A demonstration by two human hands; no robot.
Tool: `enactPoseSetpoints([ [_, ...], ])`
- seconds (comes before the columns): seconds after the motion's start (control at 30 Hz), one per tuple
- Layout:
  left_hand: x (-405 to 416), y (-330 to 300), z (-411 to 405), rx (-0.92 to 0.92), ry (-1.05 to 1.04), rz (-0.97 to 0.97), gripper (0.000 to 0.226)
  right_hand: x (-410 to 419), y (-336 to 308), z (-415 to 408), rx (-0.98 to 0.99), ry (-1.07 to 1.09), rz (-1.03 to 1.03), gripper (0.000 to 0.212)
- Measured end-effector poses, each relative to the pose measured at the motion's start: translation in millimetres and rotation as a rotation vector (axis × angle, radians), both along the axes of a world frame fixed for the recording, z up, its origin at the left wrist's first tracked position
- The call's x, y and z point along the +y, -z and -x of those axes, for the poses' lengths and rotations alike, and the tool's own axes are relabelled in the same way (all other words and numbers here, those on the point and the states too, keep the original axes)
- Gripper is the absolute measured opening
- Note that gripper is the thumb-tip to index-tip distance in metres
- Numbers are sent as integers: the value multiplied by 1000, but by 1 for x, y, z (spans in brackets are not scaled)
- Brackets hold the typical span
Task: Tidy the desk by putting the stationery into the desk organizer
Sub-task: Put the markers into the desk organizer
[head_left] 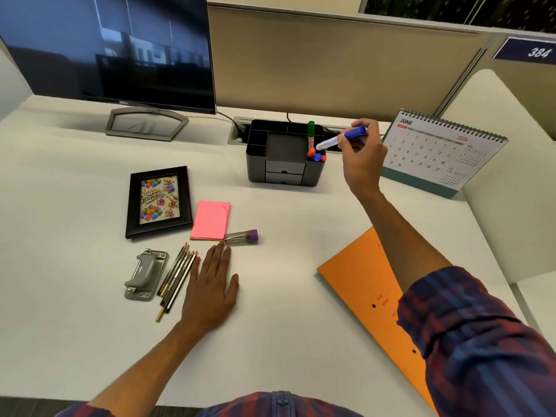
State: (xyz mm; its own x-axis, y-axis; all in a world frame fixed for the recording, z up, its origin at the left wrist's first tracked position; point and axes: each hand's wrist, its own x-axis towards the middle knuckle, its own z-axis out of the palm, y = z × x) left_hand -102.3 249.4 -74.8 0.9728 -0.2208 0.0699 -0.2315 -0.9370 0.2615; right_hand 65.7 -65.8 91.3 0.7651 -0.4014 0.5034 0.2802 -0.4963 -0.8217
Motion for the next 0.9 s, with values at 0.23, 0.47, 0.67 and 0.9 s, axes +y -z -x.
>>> enactPoseSetpoints([
  [0.23, 0, -1, 0, 17, -1, 0, 65, 2, 6, -34, -23, 33, 153, 22],
  [0.47, -1, -2, 0, 28, -3, 6, 65, -6, 18, -56, 198, 41, 476, 23],
  [0.67, -1, -3, 1, 32, -4, 1, 65, -4, 17, -66, 238, 1, 664, 32],
  [0.9, -1, -4, 1, 39, -5, -2, 65, 6, 13, -71, 502, -29, 979, 22],
])
